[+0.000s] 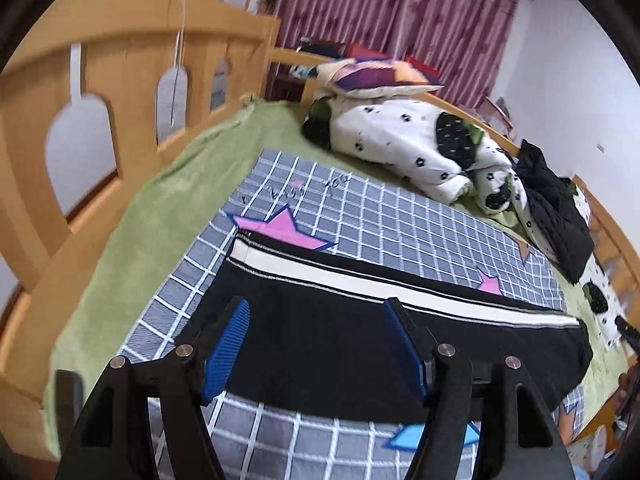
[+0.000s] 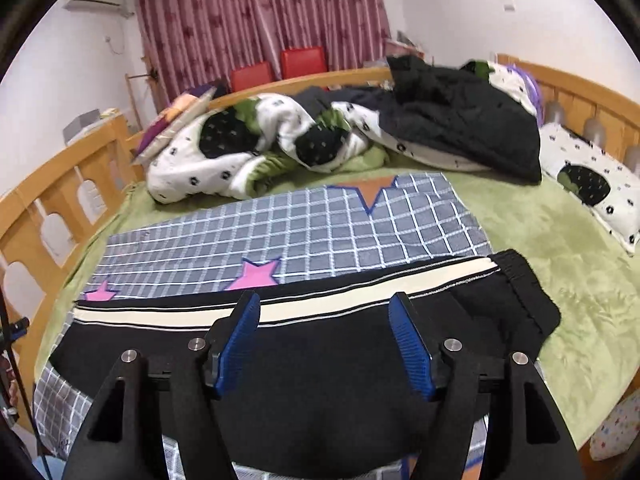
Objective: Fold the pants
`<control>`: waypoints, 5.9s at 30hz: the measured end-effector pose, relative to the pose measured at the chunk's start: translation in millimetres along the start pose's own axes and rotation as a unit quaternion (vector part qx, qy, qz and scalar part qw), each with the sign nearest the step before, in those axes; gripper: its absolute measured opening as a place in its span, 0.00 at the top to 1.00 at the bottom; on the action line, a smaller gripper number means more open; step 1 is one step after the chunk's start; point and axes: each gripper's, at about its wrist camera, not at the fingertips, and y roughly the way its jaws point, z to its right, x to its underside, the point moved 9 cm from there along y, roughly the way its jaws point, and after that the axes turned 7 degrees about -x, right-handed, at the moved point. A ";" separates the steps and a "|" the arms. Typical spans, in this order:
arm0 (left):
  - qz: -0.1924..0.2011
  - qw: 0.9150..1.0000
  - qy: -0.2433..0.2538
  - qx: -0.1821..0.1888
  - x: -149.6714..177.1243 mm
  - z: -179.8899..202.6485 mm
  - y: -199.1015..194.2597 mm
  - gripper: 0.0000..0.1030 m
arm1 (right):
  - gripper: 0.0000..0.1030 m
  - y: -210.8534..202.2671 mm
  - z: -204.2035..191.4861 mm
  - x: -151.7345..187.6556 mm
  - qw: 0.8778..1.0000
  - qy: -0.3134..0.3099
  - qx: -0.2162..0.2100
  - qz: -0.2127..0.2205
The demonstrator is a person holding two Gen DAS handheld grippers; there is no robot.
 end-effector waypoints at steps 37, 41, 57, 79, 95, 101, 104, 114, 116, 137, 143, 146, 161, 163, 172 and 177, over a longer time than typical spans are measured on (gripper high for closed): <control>-0.053 0.966 -0.253 -0.008 85.5 -116.2 159.6 0.85 | 0.49 93.0 -97.3 141.9 0.991 -0.070 -0.069 -0.096; 0.026 0.983 -0.080 -0.162 49.8 -68.9 119.0 0.90 | 0.49 83.1 -73.9 143.9 0.993 -0.047 -0.066 -0.085; 0.005 0.971 0.216 0.101 153.2 372.2 66.8 0.91 | 0.49 -11.9 70.1 117.4 0.999 0.014 0.000 0.052; -0.029 0.983 0.177 0.041 172.1 165.8 49.3 0.30 | 0.47 83.6 -25.7 129.1 0.988 0.045 -0.127 -0.068; -0.047 0.985 0.162 0.042 175.2 169.2 82.6 0.42 | 0.80 119.7 -35.2 162.3 0.982 0.051 -0.121 -0.137; -0.025 0.984 0.157 0.077 171.7 159.6 54.2 0.41 | 0.83 98.6 -39.8 161.5 0.983 0.026 -0.133 -0.124; -0.019 0.988 0.137 0.075 160.2 160.6 54.5 0.41 | 0.80 111.0 -41.0 176.7 0.983 0.002 -0.113 -0.143; -0.105 0.989 0.076 0.073 175.6 180.0 117.9 0.40 | 0.72 112.9 -39.7 180.8 0.986 -0.017 -0.103 -0.129; -0.113 0.987 0.080 0.080 172.1 179.9 111.7 0.40 | 0.72 104.8 -43.0 180.7 0.986 -0.045 -0.101 -0.125; -0.173 0.974 0.049 0.140 110.7 192.3 194.5 0.40 | 0.29 80.2 262.8 111.6 0.980 0.191 0.038 -0.034; -0.187 0.968 0.010 0.167 97.8 201.7 210.0 0.90 | 0.44 111.2 274.0 92.9 0.973 0.228 0.028 -0.029; -0.152 0.974 0.009 0.166 84.5 206.4 192.9 0.91 | 0.80 104.4 264.4 80.6 0.978 0.206 0.035 -0.019; -0.032 0.983 0.015 0.180 -45.7 161.9 74.4 0.91 | 0.86 -12.9 50.9 -61.3 0.992 0.029 0.022 0.118; -0.041 0.987 0.006 0.155 -50.7 120.6 81.0 0.91 | 0.86 -15.4 22.3 -60.1 0.992 0.031 -0.009 0.125; -0.115 0.993 0.034 0.012 34.6 5.2 187.5 0.90 | 0.84 116.6 12.6 62.1 0.999 0.027 0.010 -0.041; -0.114 0.993 0.023 -0.007 40.4 -12.4 193.3 0.70 | 0.76 127.4 52.1 116.4 0.991 0.083 -0.015 -0.102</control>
